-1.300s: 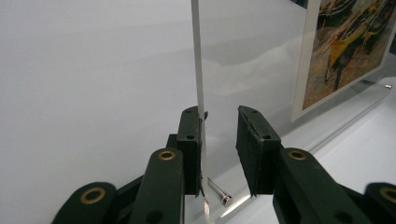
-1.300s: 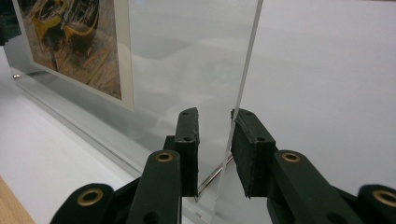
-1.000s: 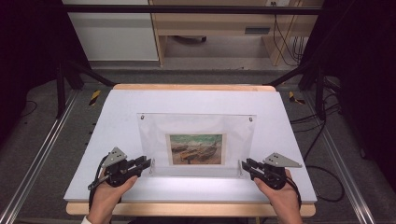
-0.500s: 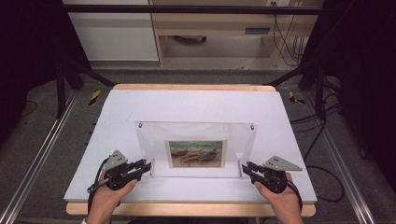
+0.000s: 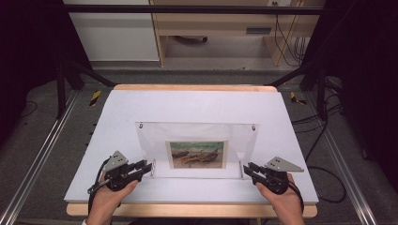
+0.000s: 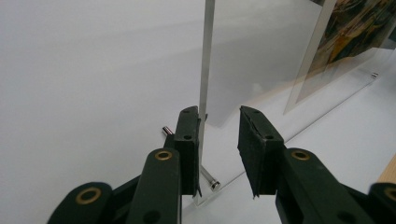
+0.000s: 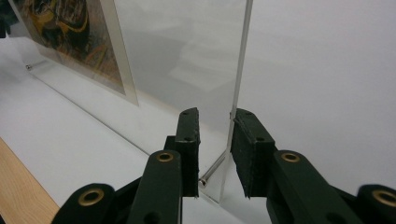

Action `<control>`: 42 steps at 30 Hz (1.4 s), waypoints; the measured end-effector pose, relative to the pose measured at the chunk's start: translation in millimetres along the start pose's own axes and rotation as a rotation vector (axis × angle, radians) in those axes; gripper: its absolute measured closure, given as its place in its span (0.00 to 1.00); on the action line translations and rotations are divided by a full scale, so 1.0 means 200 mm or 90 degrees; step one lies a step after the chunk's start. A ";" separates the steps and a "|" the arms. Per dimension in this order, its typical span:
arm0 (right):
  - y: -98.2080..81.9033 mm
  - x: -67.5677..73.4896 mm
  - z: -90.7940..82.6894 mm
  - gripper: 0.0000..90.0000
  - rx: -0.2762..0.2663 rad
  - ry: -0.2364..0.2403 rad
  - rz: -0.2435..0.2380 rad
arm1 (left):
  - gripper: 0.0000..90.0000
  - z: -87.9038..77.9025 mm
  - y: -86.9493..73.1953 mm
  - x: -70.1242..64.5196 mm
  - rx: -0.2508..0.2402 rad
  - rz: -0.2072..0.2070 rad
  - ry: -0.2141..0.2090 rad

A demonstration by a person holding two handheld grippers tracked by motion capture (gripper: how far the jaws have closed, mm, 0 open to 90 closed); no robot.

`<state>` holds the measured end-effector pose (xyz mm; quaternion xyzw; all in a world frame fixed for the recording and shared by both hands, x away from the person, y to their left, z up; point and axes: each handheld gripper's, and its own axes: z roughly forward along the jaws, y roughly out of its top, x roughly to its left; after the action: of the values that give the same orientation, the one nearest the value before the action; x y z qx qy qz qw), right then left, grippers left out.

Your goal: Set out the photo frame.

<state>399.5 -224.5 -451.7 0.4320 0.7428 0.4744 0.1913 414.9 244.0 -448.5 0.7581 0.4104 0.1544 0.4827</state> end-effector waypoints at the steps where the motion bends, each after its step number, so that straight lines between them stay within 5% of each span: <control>1: 0.00 0.00 0.00 0.81 0.001 0.000 -0.001 | 0.76 0.00 0.00 0.00 0.000 0.000 0.000; 8: 0.00 0.00 0.00 0.76 -0.002 0.006 0.008 | 0.73 0.01 0.00 0.00 -0.003 0.001 -0.007; 17: 0.00 0.01 0.02 0.42 -0.015 -0.015 -0.001 | 0.34 0.03 0.01 -0.02 -0.004 0.023 0.009; 24: 0.02 0.04 0.02 0.18 -0.034 -0.051 -0.029 | 0.16 0.03 0.03 -0.02 -0.014 0.025 0.012; 42: 0.02 0.05 -0.06 0.07 -0.044 -0.064 -0.036 | 0.05 -0.01 0.04 -0.05 -0.025 0.039 -0.002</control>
<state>388.7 -221.9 -441.1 0.4275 0.7270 0.4721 0.2566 411.8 235.9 -438.7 0.7610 0.3834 0.1761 0.4929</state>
